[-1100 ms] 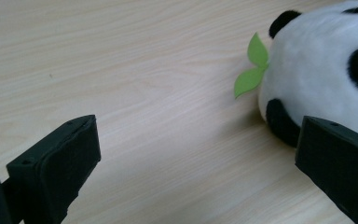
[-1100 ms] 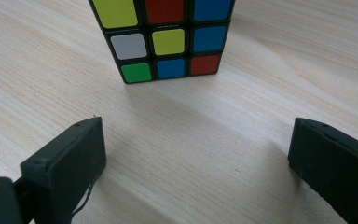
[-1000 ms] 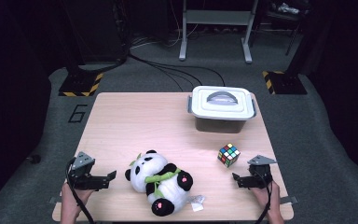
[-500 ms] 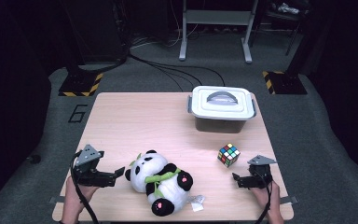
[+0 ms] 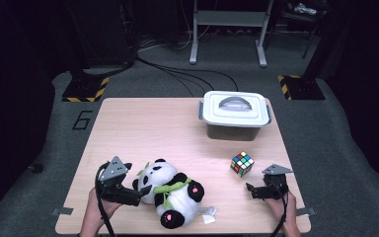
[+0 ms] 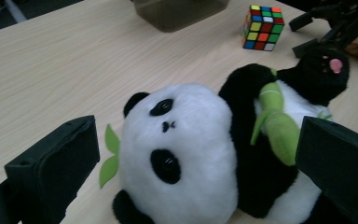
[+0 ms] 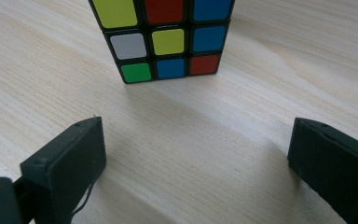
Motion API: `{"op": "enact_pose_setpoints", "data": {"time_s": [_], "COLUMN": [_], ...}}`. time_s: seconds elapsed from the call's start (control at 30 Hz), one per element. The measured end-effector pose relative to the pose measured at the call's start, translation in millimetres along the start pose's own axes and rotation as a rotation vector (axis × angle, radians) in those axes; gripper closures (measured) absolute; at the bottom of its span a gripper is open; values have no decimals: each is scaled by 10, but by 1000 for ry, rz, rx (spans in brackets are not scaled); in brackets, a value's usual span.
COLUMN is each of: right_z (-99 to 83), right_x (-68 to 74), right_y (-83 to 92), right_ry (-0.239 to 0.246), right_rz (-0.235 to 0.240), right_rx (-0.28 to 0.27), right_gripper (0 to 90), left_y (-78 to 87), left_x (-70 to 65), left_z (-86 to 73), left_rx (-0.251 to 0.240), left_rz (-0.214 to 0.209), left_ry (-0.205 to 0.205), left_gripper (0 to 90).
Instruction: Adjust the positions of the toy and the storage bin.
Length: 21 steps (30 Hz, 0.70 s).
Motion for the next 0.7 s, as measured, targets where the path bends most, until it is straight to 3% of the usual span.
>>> {"op": "enact_pose_setpoints", "data": {"time_s": [0.17, 0.37, 0.53, 0.7], "right_z": [0, 1, 1, 1], "right_x": [0, -3, -3, -3], "right_y": [0, -1, -1, -1], "right_ry": [0, 3, 4, 4], "right_rz": [0, -1, -1, -1], "right_rx": [0, -1, -1, -1], "right_gripper": [34, 34, 34, 34], "left_y": [-165, -292, -386, -481], "left_x": [-179, -261, -332, -357], "left_z": [-6, -50, -67, -102], "left_rx": [19, 35, 58, 91], "left_rz": [-46, -70, -94, -122], "left_ry": [-26, -28, -53, -65], "left_gripper": [0, 12, 114, 352]}}
Point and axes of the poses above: each handheld gripper's, and its own axes: y roughly backward along the jaws, z roughly out of its top, x roughly to its left, the point moved 9 cm from there along -y, roughly forward along the jaws, and after that the axes turned 10 degrees about -z, right-handed, at the moved point
